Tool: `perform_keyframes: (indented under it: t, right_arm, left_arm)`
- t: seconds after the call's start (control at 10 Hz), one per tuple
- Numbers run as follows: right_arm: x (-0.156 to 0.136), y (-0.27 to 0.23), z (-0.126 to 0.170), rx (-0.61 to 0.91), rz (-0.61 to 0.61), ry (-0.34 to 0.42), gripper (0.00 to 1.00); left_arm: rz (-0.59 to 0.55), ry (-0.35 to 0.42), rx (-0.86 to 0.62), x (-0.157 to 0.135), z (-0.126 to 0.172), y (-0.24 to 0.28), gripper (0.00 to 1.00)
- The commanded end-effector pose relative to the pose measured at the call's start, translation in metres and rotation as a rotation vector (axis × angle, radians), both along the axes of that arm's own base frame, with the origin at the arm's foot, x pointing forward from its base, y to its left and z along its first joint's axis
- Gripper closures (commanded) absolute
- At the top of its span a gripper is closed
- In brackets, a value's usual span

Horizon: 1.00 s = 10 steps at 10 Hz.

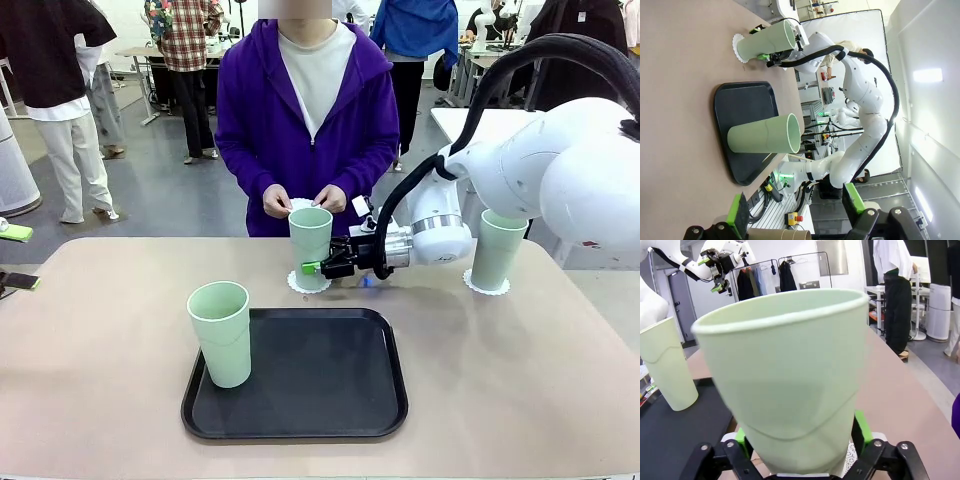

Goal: Place coasters on the table and set cups on them.
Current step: Take one Reusable plastic cup from the Flat Tray and place it on a coaster set by the human.

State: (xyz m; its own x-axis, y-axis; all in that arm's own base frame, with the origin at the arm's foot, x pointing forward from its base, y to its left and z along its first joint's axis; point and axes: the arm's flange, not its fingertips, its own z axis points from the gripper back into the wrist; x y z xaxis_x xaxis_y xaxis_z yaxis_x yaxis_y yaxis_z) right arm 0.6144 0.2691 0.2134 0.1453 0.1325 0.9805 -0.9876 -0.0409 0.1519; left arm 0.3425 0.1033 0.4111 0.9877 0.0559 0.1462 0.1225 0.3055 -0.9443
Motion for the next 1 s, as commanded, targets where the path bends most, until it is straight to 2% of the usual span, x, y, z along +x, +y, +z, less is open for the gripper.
perform_keyframes:
  t: [0.0, 0.6, 0.9]
  right_arm:
    - [0.008, 0.004, -0.001, -0.063, 0.01, 0.015, 0.0]
    - [0.006, 0.004, 0.001, -0.151, 0.008, 0.026, 0.0]
    - [0.002, -0.001, 0.012, -0.221, 0.007, 0.028, 0.0]
  left_arm:
    - [0.002, -0.019, -0.017, 0.0, 0.002, 0.0, 0.0]
    - [0.002, -0.019, -0.017, 0.0, 0.002, 0.0, 0.0]
    - [0.002, -0.019, -0.017, 0.0, 0.002, 0.0, 0.0]
